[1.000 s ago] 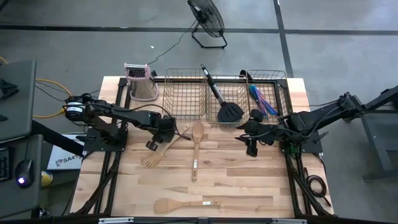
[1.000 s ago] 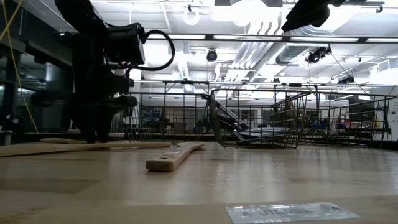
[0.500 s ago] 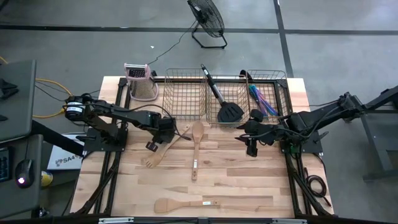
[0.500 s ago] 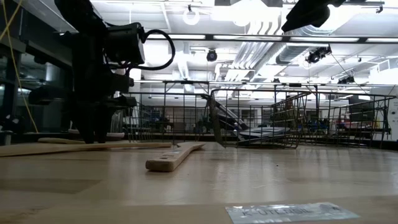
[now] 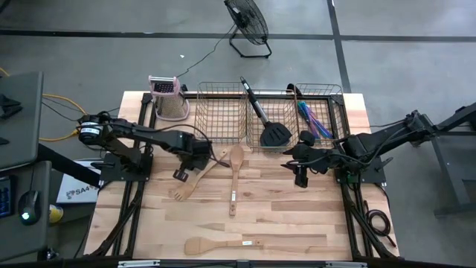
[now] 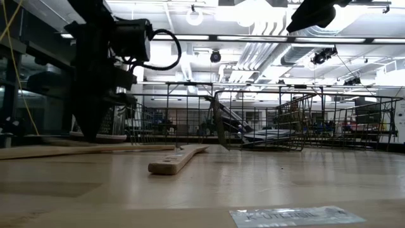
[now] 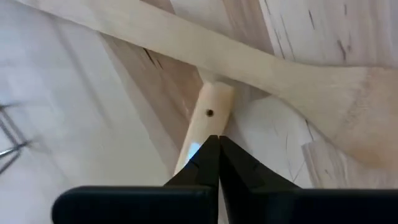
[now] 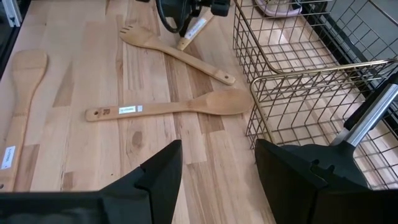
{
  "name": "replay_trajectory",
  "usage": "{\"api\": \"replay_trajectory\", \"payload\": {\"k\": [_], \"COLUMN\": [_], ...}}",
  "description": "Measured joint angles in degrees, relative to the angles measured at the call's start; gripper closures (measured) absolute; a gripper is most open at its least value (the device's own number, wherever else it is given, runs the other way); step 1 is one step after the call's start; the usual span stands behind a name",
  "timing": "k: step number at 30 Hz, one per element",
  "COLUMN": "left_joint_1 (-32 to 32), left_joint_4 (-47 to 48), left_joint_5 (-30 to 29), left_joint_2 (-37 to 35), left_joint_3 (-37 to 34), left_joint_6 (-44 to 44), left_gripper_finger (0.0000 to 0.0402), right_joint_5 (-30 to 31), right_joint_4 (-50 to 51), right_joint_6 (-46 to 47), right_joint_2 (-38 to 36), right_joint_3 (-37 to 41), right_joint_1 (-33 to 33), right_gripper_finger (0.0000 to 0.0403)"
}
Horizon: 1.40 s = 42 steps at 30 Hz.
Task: Pick & Place Kitchen Items
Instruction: Put the wooden slotted turner spatula into the left mesh basket
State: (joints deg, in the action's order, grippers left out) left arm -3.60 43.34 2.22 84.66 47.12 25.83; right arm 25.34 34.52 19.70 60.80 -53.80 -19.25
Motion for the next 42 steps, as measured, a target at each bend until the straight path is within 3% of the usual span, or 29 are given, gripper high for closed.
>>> {"api": "replay_trajectory", "payload": {"k": [7, 13, 23, 26, 36, 42], "left_joint_1": [0.0, 0.0, 0.0, -0.1, -0.2, -0.2], "left_joint_4": [1.3, 5.7, 3.3, 0.5, -4.0, -3.0], "left_joint_5": [-1.9, -3.9, -4.6, -6.8, -3.5, -1.3], "left_joint_2": [0.0, 0.0, -0.1, -0.1, 2.8, 6.4], "left_joint_3": [0.9, 0.9, -1.1, -1.7, -4.7, -4.6], "left_joint_6": [-0.7, 3.5, 13.0, 15.7, 16.4, 16.4], "left_gripper_finger": [0.0399, 0.0370, 0.0205, 0.0176, 0.0168, 0.0206], "right_joint_5": [-0.3, -0.4, -0.4, -0.4, -0.4, -0.4], "right_joint_4": [0.0, 0.1, 0.2, 0.2, 0.0, 0.0], "right_joint_6": [0.2, 0.2, 0.2, 0.2, 0.2, 0.6], "right_joint_2": [0.0, 0.0, 0.0, 0.0, 0.0, 0.0], "right_joint_3": [0.0, 0.0, 0.0, 0.0, 0.0, 0.0], "right_joint_1": [0.0, 0.0, 0.0, 0.0, 0.0, 0.0], "right_gripper_finger": [0.0208, 0.0208, 0.0208, 0.0208, 0.0208, 0.0208]}}
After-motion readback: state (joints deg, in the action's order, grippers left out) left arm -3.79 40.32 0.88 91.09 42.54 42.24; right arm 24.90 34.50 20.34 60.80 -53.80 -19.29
